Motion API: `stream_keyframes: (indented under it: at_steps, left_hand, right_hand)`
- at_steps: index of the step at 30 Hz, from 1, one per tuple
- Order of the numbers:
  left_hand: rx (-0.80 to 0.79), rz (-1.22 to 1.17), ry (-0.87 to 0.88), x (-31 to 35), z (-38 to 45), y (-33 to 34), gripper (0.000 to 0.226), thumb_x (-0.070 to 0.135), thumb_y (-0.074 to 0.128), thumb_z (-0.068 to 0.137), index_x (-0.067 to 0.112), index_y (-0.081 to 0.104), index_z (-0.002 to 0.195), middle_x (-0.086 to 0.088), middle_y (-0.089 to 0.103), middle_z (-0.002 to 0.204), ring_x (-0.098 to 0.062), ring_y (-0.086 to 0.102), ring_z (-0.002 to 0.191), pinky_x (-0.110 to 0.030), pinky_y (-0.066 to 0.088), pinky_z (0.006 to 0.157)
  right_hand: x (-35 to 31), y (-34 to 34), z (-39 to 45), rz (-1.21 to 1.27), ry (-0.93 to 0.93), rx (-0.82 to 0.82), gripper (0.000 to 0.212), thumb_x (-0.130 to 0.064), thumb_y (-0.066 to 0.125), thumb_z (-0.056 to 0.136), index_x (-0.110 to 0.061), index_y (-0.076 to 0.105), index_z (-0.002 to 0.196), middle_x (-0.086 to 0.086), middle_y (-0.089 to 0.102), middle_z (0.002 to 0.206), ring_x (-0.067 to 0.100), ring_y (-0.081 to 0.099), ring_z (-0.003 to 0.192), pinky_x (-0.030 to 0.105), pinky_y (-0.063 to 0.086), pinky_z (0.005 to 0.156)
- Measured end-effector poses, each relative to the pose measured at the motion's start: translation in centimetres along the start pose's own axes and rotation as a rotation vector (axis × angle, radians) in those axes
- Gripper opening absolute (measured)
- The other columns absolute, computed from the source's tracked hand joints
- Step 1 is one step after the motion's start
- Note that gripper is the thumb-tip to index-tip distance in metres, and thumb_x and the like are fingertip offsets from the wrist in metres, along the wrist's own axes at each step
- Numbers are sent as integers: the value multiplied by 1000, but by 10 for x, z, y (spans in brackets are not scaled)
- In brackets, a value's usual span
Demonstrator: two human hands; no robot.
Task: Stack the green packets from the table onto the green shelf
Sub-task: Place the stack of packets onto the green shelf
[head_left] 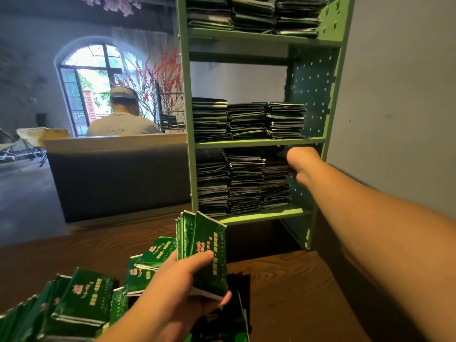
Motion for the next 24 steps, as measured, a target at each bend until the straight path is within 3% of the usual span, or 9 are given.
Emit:
stream_keyframes:
  at_steps: [5,8,13,15,18,21,24]
  left_hand:
    - [7,0,-4,1,0,0,21,-1,64,91,8,61,110,-25,64,105,-44,60,94,-67,54,83]
    - [6,0,-5,1,0,1,22,-1,65,90,8,61,110,-25,65,104,-44,60,94,-66,55,81]
    - [-8,14,11,2,-1,1,23,1,66,90,10,64,111,-25,65,109,-45,61,100,-68,54,83]
    - [-4,8,12,1,-1,1,23,1,66,90,11,66,110,-25,66,110,-45,61,101,-68,54,83]
    - [-1,-4,18,0,-3,3,22,1,67,89,12,66,108,-24,66,111,-45,61,102,-67,55,81]
    - [-3,-10,30,-1,-5,4,23,1,67,89,11,65,110,-24,65,110,-44,60,100,-66,57,78]
    - [-14,-30,36,-2,-7,5,25,3,66,91,10,64,114,-25,65,113,-44,61,100,-65,58,77]
  right_hand:
    - [-1,4,-1,12,42,-63,37,-11,44,103,-1,49,138,17,58,131,31,58,117,41,49,106]
    - [2,6,-3,36,67,-97,45,-16,42,103,-4,42,146,17,57,134,31,58,119,43,48,107]
    - [7,1,-6,38,53,-108,39,-19,40,102,-7,48,139,16,61,126,31,60,114,45,50,104]
    - [10,2,-4,41,51,-123,47,-20,44,101,-8,43,147,16,57,136,32,56,121,44,47,106]
    - [13,2,-1,-49,-73,-70,51,-19,47,100,-5,40,148,14,54,134,31,53,119,38,44,94]
    - [15,2,-10,-275,-318,-7,39,-25,48,100,-3,49,131,9,54,110,25,53,97,36,43,75]
    - [26,0,-19,-386,-478,48,39,-31,50,100,-8,47,131,10,53,123,26,52,105,39,44,80]
Point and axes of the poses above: each hand's wrist, its own z-axis towards the middle knuckle, its own y-axis out of the palm, x = y × z, the point moved 4 cm from there along z, towards the middle knuckle
